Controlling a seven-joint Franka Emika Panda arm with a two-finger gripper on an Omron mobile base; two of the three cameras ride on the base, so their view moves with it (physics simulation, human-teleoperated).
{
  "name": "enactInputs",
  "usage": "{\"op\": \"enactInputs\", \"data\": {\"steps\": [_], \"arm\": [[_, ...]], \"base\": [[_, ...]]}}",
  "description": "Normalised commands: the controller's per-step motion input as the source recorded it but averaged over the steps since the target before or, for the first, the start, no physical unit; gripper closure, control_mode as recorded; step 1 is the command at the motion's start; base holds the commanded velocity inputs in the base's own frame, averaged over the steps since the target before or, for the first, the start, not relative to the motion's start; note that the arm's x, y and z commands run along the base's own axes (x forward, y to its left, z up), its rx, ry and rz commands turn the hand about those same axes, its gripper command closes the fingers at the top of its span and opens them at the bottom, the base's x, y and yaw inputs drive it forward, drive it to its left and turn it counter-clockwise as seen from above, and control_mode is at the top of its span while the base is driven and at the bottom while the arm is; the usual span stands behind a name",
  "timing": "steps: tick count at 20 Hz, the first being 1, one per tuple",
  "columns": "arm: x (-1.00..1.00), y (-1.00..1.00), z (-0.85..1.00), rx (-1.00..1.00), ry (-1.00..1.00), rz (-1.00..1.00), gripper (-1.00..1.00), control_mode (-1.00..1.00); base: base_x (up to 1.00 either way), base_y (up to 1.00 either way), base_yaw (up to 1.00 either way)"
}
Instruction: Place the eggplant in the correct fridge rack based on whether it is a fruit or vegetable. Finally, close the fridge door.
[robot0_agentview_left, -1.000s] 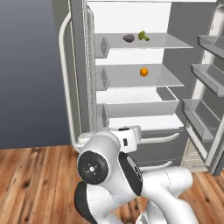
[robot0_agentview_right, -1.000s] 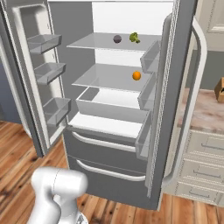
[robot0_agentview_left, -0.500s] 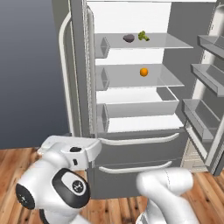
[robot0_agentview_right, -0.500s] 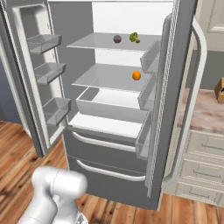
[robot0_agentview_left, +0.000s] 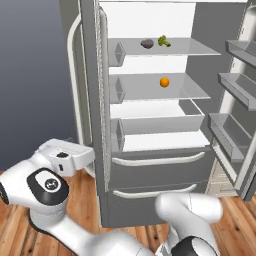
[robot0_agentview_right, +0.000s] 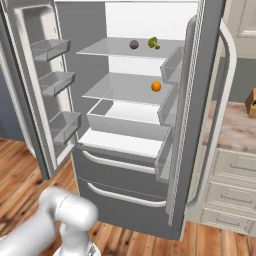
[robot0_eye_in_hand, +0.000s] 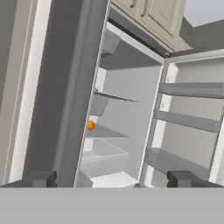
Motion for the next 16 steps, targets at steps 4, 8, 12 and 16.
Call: {"op": "enactInputs", "data": {"steps": [4, 8, 12, 16], "arm": [[0.63, 0.18, -0.16, 0.0, 0.0, -0.17, -1.0, -1.0], [0.71, 0.16, -0.14, -0.03, 0.0, -0.17, -1.0, -1.0], [0.65, 0.07, -0.13, -0.05, 0.0, -0.17, -1.0, -1.0], [0.58, 0.06, -0.08, -0.05, 0.0, -0.16, -1.0, -1.0]], "base": [[0.0, 0.0, 0.0], [0.0, 0.0, 0.0], [0.0, 0.0, 0.0], [0.0, 0.0, 0.0]]}}
